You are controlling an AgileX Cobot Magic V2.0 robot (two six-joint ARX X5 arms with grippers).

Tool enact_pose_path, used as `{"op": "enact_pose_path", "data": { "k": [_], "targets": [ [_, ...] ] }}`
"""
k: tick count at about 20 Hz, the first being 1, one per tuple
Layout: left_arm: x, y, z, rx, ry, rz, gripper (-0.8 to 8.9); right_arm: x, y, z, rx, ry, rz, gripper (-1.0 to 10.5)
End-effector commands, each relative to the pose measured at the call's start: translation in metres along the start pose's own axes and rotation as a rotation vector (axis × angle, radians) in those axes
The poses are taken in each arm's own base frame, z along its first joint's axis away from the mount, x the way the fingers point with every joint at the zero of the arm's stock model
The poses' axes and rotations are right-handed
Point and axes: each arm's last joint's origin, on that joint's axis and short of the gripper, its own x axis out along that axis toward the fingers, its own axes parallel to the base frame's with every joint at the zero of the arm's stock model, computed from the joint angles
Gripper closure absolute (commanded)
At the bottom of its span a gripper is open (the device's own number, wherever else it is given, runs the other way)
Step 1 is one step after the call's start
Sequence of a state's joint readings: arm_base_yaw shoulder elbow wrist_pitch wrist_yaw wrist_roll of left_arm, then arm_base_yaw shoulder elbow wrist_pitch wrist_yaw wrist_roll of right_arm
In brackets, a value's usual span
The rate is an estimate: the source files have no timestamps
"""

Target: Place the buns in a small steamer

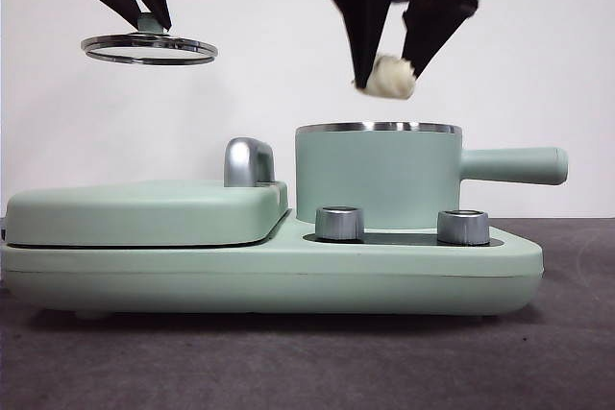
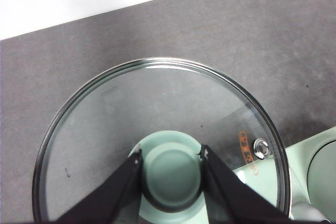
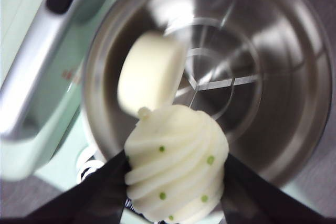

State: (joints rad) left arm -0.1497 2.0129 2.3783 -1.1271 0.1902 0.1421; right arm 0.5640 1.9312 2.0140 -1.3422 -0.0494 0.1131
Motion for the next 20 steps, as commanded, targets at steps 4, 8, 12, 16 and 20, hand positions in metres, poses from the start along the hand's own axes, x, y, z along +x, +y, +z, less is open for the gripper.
{"op": "enact_pose_path", "data": {
  "k": [4,8,12,16,20],
  "targets": [
    [-0.001,0.000,0.006,0.005,-0.041,-0.005,7.95,0.032,-0.017,0.014,0.021,0.113,-0.031,7.2],
    [-0.001,0.000,0.006,0.004,-0.041,-0.005,7.95,0.053,-0.023,0.018,0.028,0.160,-0.054,7.2],
    [-0.001,0.000,0.006,0.004,-0.041,-0.005,7.95,0.067,-0.023,0.021,0.027,0.179,-0.061,7.2],
    [-0.001,0.000,0.006,0.004,-0.041,-0.005,7.95,0.080,-0.023,0.022,0.029,0.211,-0.063,7.2],
    [-0.001,0.000,0.006,0.004,-0.040,-0.005,7.95,0.081,-0.023,0.022,0.028,0.211,-0.062,7.2]
  ]
}}
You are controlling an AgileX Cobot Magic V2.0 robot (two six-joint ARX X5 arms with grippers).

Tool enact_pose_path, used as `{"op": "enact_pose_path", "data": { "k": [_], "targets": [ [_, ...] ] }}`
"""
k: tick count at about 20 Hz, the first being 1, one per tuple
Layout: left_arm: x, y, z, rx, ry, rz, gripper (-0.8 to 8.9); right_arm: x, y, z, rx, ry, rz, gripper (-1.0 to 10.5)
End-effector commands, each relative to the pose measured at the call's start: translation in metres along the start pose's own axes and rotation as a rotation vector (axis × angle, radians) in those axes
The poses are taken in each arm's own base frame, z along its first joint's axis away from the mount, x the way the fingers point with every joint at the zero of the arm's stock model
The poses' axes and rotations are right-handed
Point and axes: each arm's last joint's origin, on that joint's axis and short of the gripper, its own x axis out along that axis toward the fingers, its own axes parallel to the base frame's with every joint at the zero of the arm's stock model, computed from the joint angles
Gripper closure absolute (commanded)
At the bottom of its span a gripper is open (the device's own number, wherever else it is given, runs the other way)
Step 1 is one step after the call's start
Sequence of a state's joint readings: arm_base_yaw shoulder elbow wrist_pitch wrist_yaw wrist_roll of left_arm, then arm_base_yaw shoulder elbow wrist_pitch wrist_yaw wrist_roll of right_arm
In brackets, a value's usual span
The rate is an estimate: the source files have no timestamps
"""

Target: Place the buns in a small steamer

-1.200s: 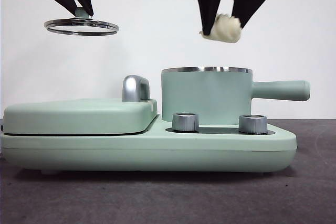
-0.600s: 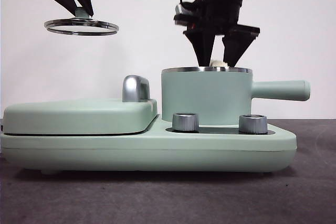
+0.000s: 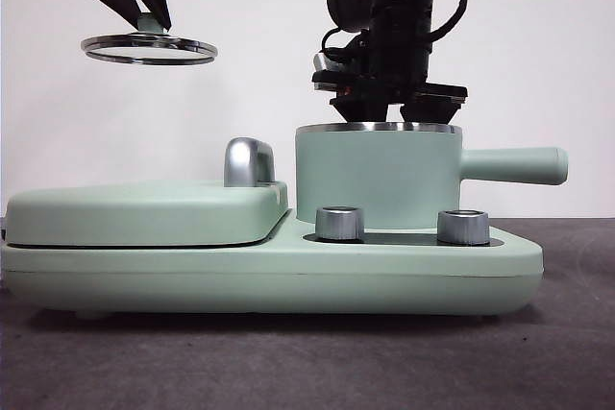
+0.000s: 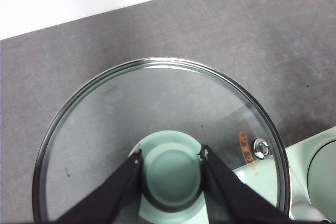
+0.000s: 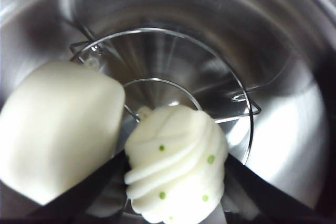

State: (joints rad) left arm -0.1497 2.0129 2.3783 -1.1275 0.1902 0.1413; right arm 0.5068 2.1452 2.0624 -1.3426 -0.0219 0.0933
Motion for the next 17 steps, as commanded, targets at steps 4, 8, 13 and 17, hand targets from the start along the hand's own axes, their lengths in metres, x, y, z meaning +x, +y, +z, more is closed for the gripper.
{"op": "enact_pose_path", "data": {
  "k": [4,8,13,17],
  "targets": [
    [-0.001,0.000,0.006,0.005,-0.041,-0.005,7.95,0.002,0.004,-0.001,-0.012,0.051,-0.007,6.5],
    [-0.001,0.000,0.006,0.005,-0.041,-0.005,7.95,0.002,0.003,-0.001,0.000,0.054,-0.008,6.0],
    [-0.001,0.000,0.006,0.005,-0.041,-0.005,7.95,-0.015,0.002,-0.004,0.009,0.014,-0.023,5.9],
    [-0.001,-0.001,0.006,0.003,-0.040,-0.005,7.95,-0.047,0.000,-0.013,0.020,-0.068,-0.052,5.9]
  ]
}}
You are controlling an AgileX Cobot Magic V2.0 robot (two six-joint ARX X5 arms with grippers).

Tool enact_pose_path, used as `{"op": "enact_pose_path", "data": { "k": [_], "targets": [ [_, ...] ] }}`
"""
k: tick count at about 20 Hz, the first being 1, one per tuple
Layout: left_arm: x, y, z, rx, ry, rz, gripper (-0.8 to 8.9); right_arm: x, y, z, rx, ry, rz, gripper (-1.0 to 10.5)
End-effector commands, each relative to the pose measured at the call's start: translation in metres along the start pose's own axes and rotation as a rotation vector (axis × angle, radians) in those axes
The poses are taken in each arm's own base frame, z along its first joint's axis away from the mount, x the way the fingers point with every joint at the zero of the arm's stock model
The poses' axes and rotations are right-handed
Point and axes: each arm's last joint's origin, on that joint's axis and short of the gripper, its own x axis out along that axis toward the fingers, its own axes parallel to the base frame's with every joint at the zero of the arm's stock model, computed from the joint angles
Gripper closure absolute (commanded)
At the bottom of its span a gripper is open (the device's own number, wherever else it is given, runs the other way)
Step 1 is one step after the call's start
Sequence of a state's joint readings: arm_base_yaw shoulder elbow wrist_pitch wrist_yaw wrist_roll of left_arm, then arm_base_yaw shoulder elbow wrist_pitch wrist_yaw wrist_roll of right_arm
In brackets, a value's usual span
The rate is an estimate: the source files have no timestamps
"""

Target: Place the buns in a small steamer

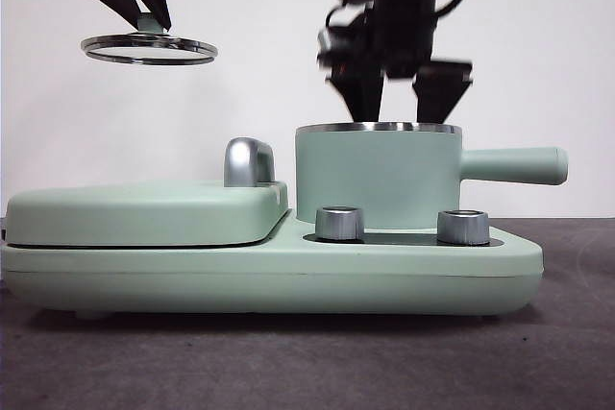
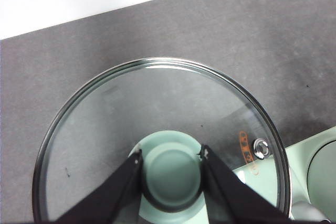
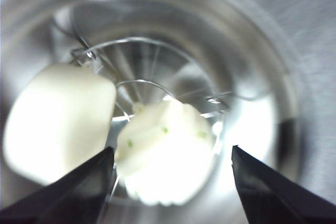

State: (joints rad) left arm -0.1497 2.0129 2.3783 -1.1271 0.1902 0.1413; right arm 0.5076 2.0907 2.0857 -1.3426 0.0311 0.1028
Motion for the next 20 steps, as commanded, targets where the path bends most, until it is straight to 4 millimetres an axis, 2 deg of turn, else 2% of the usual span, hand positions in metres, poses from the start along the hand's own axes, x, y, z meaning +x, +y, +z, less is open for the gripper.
{"op": "enact_pose_path", "data": {
  "k": [1,4,6,8,11,15,20],
  "targets": [
    [-0.001,-0.001,0.006,0.002,-0.040,-0.005,7.95,-0.029,0.000,-0.010,0.012,-0.007,-0.005,5.9],
    [-0.001,0.000,0.006,-0.003,-0.039,-0.005,7.95,-0.066,0.000,-0.025,0.008,-0.083,0.040,5.9],
    [-0.001,-0.001,0.006,-0.004,-0.036,-0.006,7.95,-0.092,0.001,-0.044,-0.001,-0.131,0.089,5.9],
    [-0.001,-0.002,0.006,-0.005,-0.032,-0.009,7.95,-0.117,-0.001,-0.071,-0.007,-0.166,0.142,5.9],
    [0.000,-0.006,0.006,-0.002,-0.031,-0.017,7.95,-0.143,-0.008,-0.128,-0.009,-0.199,0.174,5.9],
    [0.002,-0.020,0.006,0.016,-0.018,-0.043,7.95,-0.150,-0.018,-0.205,-0.007,-0.233,0.166,5.9],
    [0.005,-0.050,0.008,0.060,-0.013,-0.098,7.95,-0.138,-0.027,-0.277,0.061,-0.544,0.229,5.9]
  ]
}}
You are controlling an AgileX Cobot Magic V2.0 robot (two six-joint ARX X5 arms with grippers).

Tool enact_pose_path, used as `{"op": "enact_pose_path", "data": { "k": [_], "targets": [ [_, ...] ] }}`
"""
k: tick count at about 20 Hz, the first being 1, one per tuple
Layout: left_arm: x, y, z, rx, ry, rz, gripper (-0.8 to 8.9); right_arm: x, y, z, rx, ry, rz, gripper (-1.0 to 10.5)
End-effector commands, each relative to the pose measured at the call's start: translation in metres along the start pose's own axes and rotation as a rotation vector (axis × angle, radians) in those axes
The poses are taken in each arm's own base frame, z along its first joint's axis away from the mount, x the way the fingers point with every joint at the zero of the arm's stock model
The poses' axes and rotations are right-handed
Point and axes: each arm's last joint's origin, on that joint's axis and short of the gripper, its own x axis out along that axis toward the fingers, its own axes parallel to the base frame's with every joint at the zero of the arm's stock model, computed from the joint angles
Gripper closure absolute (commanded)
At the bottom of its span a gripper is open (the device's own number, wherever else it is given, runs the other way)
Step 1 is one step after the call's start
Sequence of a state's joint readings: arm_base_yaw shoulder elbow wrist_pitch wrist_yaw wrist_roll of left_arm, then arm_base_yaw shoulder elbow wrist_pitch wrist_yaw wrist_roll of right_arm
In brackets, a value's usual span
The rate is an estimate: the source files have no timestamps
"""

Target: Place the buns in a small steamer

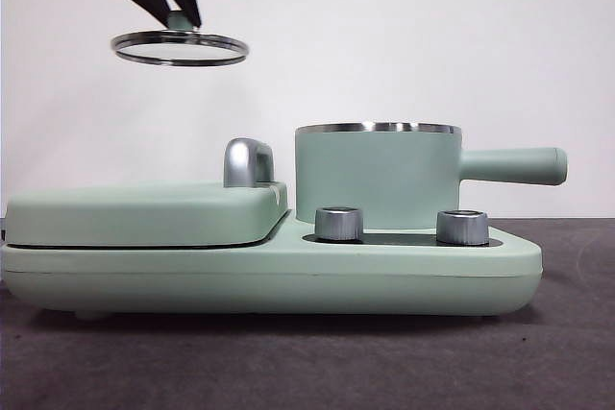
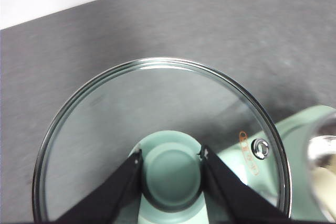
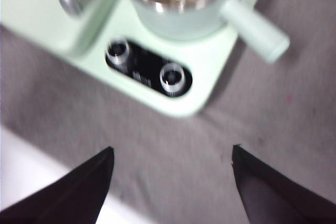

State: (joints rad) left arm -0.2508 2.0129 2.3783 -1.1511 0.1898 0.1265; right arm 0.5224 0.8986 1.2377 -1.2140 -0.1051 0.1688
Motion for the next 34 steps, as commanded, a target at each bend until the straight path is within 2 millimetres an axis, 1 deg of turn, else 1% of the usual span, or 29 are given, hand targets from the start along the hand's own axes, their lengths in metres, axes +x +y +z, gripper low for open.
{"op": "enact_pose_path", "data": {
  "k": [1,5,8,11,14,17,20,23,25,28,32,34],
  "targets": [
    [0.001,-0.016,0.008,0.024,-0.039,-0.035,7.95,-0.006,-0.003,-0.024,0.016,-0.145,0.031,5.9],
    [0.005,-0.051,0.008,0.076,-0.017,-0.099,7.95,-0.009,-0.010,-0.067,-0.003,-0.317,0.062,5.9],
    [0.007,-0.080,0.007,0.122,-0.002,-0.151,7.95,-0.013,-0.013,-0.087,-0.008,-0.368,0.065,5.9],
    [0.011,-0.110,0.002,0.163,0.038,-0.205,7.95,-0.018,-0.014,-0.093,-0.011,-0.396,0.070,5.9],
    [0.021,-0.137,-0.006,0.208,0.065,-0.252,7.96,-0.018,-0.014,-0.094,-0.008,-0.398,0.072,5.9],
    [0.028,-0.159,-0.011,0.253,0.069,-0.288,7.96,-0.019,-0.014,-0.094,-0.008,-0.399,0.071,5.9],
    [0.033,-0.171,-0.017,0.281,0.092,-0.309,7.96,-0.019,-0.014,-0.094,-0.008,-0.399,0.072,5.9],
    [0.044,-0.181,-0.020,0.298,0.062,-0.324,7.96,-0.019,-0.014,-0.094,-0.008,-0.399,0.072,5.9],
    [0.051,-0.183,-0.021,0.317,0.038,-0.327,7.96,-0.019,-0.014,-0.094,-0.008,-0.399,0.072,5.9],
    [0.061,-0.186,-0.025,0.328,0.063,-0.330,7.97,-0.019,-0.014,-0.094,-0.008,-0.399,0.072,5.9],
    [0.084,-0.188,-0.031,0.327,0.105,-0.330,7.96,-0.019,-0.014,-0.094,-0.008,-0.399,0.072,5.9],
    [0.092,-0.190,-0.032,0.328,0.107,-0.332,7.96,-0.019,-0.014,-0.094,-0.008,-0.399,0.072,5.9]
  ]
}}
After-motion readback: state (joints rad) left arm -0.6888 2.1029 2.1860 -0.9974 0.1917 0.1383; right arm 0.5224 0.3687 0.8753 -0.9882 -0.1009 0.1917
